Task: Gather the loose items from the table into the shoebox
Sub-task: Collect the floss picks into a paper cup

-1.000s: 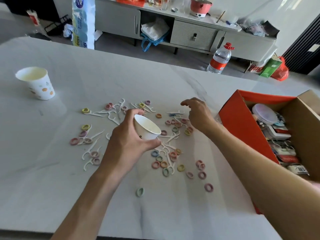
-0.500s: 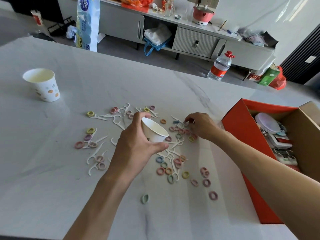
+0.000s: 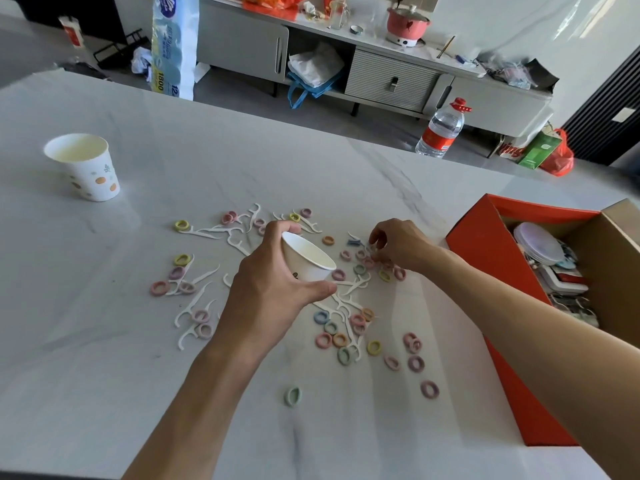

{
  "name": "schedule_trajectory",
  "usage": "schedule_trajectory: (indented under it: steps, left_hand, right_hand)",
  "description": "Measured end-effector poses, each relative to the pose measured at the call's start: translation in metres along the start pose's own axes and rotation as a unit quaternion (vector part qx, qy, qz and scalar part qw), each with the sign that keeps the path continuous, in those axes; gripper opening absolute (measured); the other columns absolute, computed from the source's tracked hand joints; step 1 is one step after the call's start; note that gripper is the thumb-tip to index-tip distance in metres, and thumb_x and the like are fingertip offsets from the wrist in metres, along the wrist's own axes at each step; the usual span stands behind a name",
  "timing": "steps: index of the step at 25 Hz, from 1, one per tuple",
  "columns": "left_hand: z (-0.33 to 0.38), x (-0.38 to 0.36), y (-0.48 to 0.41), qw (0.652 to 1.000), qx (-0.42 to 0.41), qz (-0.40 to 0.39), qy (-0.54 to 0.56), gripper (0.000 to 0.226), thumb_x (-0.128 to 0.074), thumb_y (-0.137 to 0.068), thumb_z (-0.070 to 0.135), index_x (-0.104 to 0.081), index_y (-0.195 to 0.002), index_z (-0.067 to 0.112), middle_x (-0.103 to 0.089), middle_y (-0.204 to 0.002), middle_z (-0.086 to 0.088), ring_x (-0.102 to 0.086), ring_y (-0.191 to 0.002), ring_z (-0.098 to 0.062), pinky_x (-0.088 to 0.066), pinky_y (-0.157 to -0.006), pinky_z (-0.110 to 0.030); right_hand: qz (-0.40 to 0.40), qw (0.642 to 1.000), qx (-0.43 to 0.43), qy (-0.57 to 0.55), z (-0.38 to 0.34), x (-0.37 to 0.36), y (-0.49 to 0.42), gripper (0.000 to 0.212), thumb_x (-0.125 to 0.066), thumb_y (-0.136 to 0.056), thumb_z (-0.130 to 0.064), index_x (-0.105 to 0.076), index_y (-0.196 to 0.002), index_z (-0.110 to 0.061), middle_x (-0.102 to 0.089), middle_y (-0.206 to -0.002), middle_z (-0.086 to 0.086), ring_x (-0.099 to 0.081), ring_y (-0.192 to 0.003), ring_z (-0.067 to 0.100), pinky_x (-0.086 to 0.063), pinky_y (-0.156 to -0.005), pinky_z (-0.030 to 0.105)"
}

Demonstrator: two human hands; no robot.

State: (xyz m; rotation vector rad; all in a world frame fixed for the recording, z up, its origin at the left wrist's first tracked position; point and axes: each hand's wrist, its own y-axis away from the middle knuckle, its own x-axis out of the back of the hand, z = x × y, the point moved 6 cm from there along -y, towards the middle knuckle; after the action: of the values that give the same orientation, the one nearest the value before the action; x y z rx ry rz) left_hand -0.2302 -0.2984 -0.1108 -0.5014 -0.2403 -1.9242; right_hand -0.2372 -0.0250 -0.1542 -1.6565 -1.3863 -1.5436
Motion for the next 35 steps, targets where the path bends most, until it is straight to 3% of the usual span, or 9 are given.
schedule_trajectory:
  steps: [3,7,10,14,19,25,28,32,35]
  left_hand:
    - [0.001,-0.002,0.000,1.000,-0.002,-0.005,0.001,0.071,-0.090,-0.057,0.042,-0.046,-0.113,0.042,-0.064,-0.098,0.017,-0.057,-0.086,0.006,-0.040,-0.062,-0.005]
    - [0.002,-0.004,0.001,1.000,-0.007,-0.008,0.004,0.071,-0.089,-0.056,0.043,-0.046,-0.113,0.042,-0.063,-0.095,0.017,-0.057,-0.084,0.006,-0.040,-0.063,-0.003]
    - [0.001,-0.005,-0.001,1.000,-0.007,-0.005,-0.001,0.071,-0.089,-0.055,0.044,-0.046,-0.112,0.043,-0.062,-0.094,0.019,-0.057,-0.084,0.007,-0.040,-0.063,-0.003]
    - [-0.001,-0.006,-0.002,1.000,0.000,-0.005,-0.003,0.072,-0.090,-0.055,0.043,-0.047,-0.112,0.043,-0.063,-0.095,0.018,-0.056,-0.085,0.007,-0.041,-0.063,-0.004]
    - [-0.001,-0.007,-0.002,1.000,0.000,-0.008,-0.010,0.072,-0.090,-0.056,0.045,-0.046,-0.113,0.043,-0.063,-0.096,0.017,-0.057,-0.085,0.005,-0.040,-0.062,-0.003]
    - [-0.002,-0.004,-0.002,1.000,0.005,-0.005,-0.011,0.071,-0.089,-0.055,0.044,-0.046,-0.111,0.044,-0.063,-0.096,0.018,-0.060,-0.087,-0.003,-0.040,-0.064,-0.012]
    - [-0.003,-0.002,-0.002,1.000,0.000,0.001,-0.011,0.070,-0.089,-0.056,0.044,-0.046,-0.111,0.045,-0.063,-0.096,0.019,-0.059,-0.086,0.001,-0.041,-0.065,-0.012]
    - [-0.003,-0.003,-0.002,1.000,-0.005,-0.003,-0.012,0.071,-0.090,-0.056,0.043,-0.046,-0.112,0.044,-0.063,-0.096,0.019,-0.057,-0.084,0.007,-0.040,-0.061,-0.007]
    - [-0.003,-0.006,0.000,1.000,-0.012,-0.013,-0.009,0.072,-0.089,-0.056,0.042,-0.046,-0.113,0.042,-0.064,-0.097,0.016,-0.057,-0.086,0.005,-0.041,-0.062,-0.005]
  right_hand:
    - [-0.010,0.998,0.012,0.055,-0.001,-0.002,0.002,0.021,-0.072,-0.083,-0.014,-0.064,-0.102,-0.014,-0.069,-0.088,0.003,-0.068,-0.067,0.020,-0.047,-0.050,0.023]
    - [0.021,0.998,-0.011,0.057,-0.003,-0.003,0.002,0.012,-0.066,-0.085,-0.009,-0.068,-0.093,0.000,-0.072,-0.076,0.015,-0.068,-0.053,0.025,-0.059,-0.052,0.036]
    - [0.025,0.997,-0.018,0.070,-0.005,-0.003,-0.003,0.014,-0.066,-0.084,-0.008,-0.067,-0.091,0.005,-0.072,-0.081,0.019,-0.068,-0.059,0.030,-0.060,-0.060,0.041]
    - [0.003,0.998,-0.041,0.044,-0.002,-0.003,-0.009,0.020,-0.069,-0.079,-0.006,-0.068,-0.096,0.006,-0.072,-0.086,0.021,-0.055,-0.059,0.019,-0.047,-0.058,0.030]
    - [0.019,0.998,-0.042,0.037,-0.003,-0.001,-0.005,0.010,-0.071,-0.083,-0.011,-0.071,-0.090,-0.003,-0.071,-0.075,0.013,-0.069,-0.067,0.028,-0.059,-0.066,0.037]
    - [0.091,0.983,-0.060,0.150,-0.014,0.005,0.007,0.019,-0.062,-0.084,-0.004,-0.055,-0.067,-0.009,-0.057,-0.068,0.008,-0.054,-0.060,0.026,-0.035,-0.051,0.028]
    - [0.107,0.978,-0.061,0.171,-0.018,0.004,0.009,0.029,-0.058,-0.083,0.001,-0.045,-0.061,-0.012,-0.052,-0.063,0.006,-0.050,-0.056,0.024,-0.033,-0.051,0.029]
    - [0.080,0.988,-0.071,0.107,-0.010,0.002,0.006,0.023,-0.057,-0.089,-0.008,-0.048,-0.068,-0.009,-0.062,-0.085,0.014,-0.060,-0.078,0.034,-0.041,-0.059,0.033]
    - [0.139,0.986,-0.074,-0.047,-0.008,0.022,0.010,0.016,-0.060,-0.092,-0.015,-0.063,-0.084,-0.001,-0.069,-0.090,0.014,-0.066,-0.083,0.032,-0.055,-0.069,0.040]
